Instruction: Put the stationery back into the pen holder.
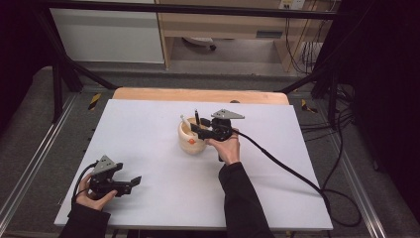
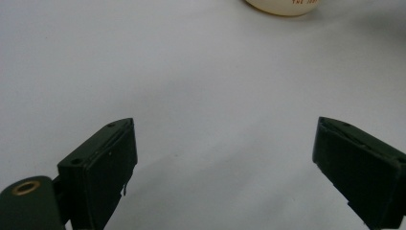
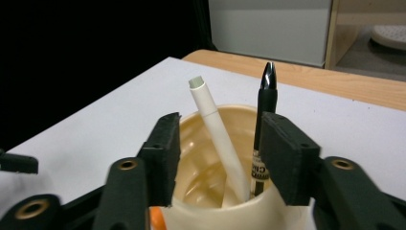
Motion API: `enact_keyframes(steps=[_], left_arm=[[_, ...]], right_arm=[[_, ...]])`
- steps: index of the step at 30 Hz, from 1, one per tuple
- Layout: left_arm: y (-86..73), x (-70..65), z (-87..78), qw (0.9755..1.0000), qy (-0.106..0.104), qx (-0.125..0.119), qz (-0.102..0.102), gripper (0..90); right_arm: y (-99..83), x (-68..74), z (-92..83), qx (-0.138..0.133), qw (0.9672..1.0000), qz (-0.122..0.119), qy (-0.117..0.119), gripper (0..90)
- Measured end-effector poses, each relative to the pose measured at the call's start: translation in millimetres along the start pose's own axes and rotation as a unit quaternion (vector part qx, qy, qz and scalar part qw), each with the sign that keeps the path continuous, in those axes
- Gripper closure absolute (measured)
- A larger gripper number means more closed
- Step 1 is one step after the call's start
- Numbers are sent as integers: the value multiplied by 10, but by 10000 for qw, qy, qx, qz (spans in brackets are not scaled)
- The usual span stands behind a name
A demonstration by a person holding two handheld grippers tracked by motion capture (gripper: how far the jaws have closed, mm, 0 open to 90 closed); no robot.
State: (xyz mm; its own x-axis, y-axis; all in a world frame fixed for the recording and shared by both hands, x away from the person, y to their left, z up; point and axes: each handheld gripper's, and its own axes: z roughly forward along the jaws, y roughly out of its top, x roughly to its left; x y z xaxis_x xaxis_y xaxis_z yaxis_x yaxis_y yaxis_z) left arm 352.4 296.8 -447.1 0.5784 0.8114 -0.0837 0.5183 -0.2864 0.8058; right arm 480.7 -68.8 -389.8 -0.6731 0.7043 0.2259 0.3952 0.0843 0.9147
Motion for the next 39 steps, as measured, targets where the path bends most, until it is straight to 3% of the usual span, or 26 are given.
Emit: enact_keyframes(steps=[9,14,27,39], left_arm=[[0,-4,6,10000,1,25,24,81],[0,-2,3,10000,30,31,18,81],[1,-2,3,10000,18,25,12,81],[4,-22,13,10000,-26,27,44,69]], right_arm=[[121,8,-194,195,9994,-295,16,170],[157,1,-297,356,9979,-531,-68,97],[127,-52,-583,705,9942,-806,-70,30],[-176,-174,-927,1075,9911,-771,-175,12]])
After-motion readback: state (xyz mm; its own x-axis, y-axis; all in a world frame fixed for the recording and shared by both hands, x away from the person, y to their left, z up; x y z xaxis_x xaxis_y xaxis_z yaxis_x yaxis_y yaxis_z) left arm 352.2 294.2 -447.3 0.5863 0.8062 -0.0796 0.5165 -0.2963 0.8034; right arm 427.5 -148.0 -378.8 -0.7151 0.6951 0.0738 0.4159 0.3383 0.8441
